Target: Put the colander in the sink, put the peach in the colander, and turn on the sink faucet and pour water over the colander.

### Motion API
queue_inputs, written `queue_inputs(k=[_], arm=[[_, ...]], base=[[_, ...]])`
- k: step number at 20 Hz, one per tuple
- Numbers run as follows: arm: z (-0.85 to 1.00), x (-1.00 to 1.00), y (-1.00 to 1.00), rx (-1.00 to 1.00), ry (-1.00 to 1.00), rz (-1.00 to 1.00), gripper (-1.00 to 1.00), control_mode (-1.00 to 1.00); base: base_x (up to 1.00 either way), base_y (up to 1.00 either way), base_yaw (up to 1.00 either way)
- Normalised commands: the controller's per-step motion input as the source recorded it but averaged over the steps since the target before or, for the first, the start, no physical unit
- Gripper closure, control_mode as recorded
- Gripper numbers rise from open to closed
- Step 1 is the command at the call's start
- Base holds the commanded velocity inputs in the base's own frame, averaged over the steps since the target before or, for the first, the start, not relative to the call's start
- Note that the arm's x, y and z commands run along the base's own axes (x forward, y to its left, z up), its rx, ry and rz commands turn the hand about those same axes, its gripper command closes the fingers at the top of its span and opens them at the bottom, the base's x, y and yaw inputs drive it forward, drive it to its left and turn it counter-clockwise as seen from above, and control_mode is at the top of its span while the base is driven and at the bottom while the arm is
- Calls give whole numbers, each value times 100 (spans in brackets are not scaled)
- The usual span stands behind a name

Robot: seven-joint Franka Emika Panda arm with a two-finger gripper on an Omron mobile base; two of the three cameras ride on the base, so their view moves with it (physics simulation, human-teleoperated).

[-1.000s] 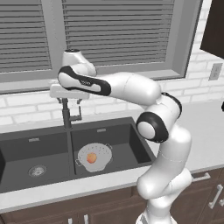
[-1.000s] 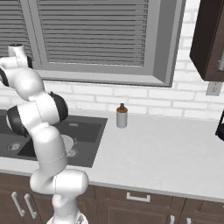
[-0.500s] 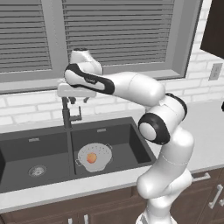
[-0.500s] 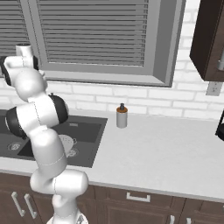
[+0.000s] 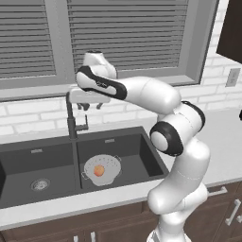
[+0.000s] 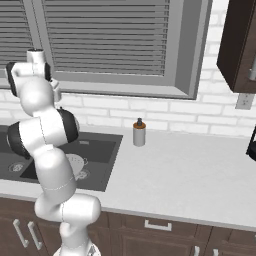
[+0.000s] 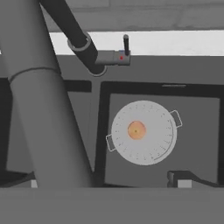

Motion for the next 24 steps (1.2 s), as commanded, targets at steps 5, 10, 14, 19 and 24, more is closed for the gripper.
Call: queue_inputs(k=[5, 10, 14, 19, 24], arm=[[-6, 0, -40, 0, 0, 7, -100, -100], [-7, 0, -31, 0, 0, 6, -100, -100], [-8, 0, -28, 0, 0, 6, -100, -100], [-6, -1, -21, 0, 0, 8, -100, -100], [0, -10, -5, 0, 0, 8, -100, -100]], base=[[0, 0, 0], [0, 0, 0], [0, 0, 0], [0, 0, 0], [0, 0, 0]])
